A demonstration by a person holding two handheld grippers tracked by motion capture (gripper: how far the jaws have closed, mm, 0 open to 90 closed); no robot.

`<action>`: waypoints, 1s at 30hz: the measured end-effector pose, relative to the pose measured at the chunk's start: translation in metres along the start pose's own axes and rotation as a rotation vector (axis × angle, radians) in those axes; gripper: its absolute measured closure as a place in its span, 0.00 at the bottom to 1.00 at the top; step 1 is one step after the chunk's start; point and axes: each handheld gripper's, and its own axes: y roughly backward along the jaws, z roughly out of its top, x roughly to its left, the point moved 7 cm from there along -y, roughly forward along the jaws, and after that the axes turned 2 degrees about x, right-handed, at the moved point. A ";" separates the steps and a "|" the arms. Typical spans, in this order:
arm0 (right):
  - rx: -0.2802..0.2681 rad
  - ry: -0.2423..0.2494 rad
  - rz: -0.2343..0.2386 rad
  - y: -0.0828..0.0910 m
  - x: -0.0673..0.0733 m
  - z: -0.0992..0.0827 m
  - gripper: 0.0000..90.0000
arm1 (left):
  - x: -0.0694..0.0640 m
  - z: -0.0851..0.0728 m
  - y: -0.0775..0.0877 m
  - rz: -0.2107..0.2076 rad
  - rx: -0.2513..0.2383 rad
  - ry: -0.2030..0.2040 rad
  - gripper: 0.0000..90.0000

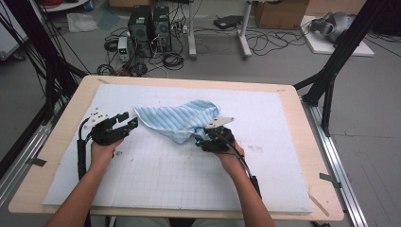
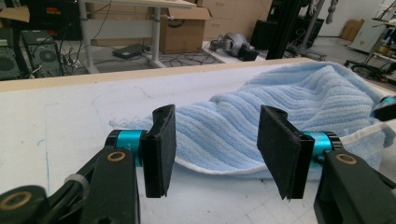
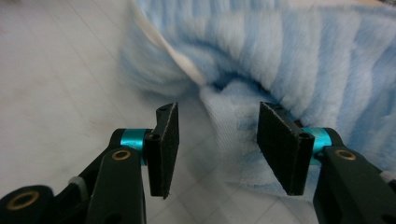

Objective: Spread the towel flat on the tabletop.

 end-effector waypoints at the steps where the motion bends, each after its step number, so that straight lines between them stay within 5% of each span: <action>1: 0.000 0.000 0.000 0.000 0.000 0.000 0.54 | 0.000 0.000 0.000 0.001 -0.002 0.003 0.53; 3: 0.047 0.023 -0.078 -0.010 -0.004 -0.004 0.57 | 0.000 0.000 0.000 0.001 0.002 0.003 0.53; 4: 0.080 0.018 -0.090 -0.016 -0.009 -0.008 0.76 | 0.000 -0.001 0.000 0.001 0.004 0.000 0.53; 7: 0.086 0.000 -0.058 -0.018 -0.010 -0.009 0.88 | 0.000 0.000 0.001 -0.003 0.001 0.002 0.53; 9: 0.066 -0.017 0.009 -0.014 -0.006 -0.008 0.92 | 0.001 0.000 0.001 -0.002 0.000 0.005 0.53; 11: 0.034 -0.019 0.135 -0.005 0.007 -0.004 0.92 | 0.002 -0.001 0.001 -0.002 0.003 0.008 0.53; 13: 0.028 -0.016 0.169 -0.003 0.011 -0.003 0.92 | 0.001 -0.001 0.000 -0.005 0.005 0.003 0.53; 14: 0.012 -0.003 0.256 0.003 0.023 0.000 0.92 | -0.001 -0.001 0.000 -0.013 0.006 -0.001 0.53; 15: 0.012 -0.003 0.256 0.003 0.023 0.000 0.92 | -0.001 -0.001 0.000 -0.013 0.006 -0.001 0.54; 16: -0.007 0.007 0.344 0.009 0.036 0.003 0.92 | -0.002 -0.001 0.000 -0.022 0.007 -0.001 0.54; 18: -0.023 0.022 0.408 0.015 0.046 0.005 0.92 | -0.006 -0.002 -0.002 -0.052 0.011 0.003 0.53; 20: -0.022 0.035 0.415 0.018 0.049 0.005 0.92 | -0.013 -0.003 -0.004 -0.109 0.018 0.000 0.53; 21: -0.021 0.027 0.410 0.019 0.048 0.005 0.92 | -0.023 -0.003 -0.007 -0.172 0.028 -0.022 0.53; 22: -0.028 0.015 0.403 0.020 0.045 0.004 0.92 | -0.023 -0.003 -0.007 -0.172 0.028 -0.022 0.53; 23: -0.037 0.003 0.397 0.020 0.042 0.004 0.92 | -0.034 -0.004 -0.009 -0.232 0.040 -0.048 0.52; 30: -0.058 -0.044 0.391 0.025 0.031 -0.003 0.92 | -0.057 -0.012 -0.020 -0.331 0.096 -0.134 0.43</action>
